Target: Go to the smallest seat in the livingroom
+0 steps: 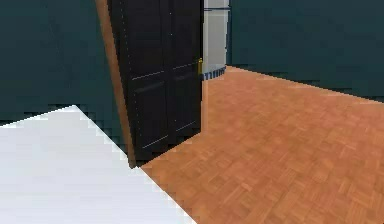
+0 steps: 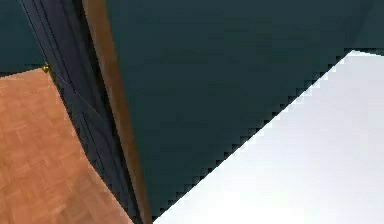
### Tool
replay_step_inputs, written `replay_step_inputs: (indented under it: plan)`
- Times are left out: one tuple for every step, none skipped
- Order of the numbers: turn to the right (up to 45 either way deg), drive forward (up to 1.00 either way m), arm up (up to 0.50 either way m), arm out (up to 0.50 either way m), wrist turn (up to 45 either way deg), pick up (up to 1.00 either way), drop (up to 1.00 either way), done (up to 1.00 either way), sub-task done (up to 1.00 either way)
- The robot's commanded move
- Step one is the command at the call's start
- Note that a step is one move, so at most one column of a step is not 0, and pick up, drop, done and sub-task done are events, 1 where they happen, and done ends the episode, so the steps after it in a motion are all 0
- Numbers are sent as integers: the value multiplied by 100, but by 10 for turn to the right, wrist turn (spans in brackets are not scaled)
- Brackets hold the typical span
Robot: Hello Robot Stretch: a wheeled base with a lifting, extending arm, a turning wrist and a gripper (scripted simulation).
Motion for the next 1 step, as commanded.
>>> replay_step_inputs:
  plan:
    - [0, 40, 0, 0, 0, 0, 0, 0, 0]
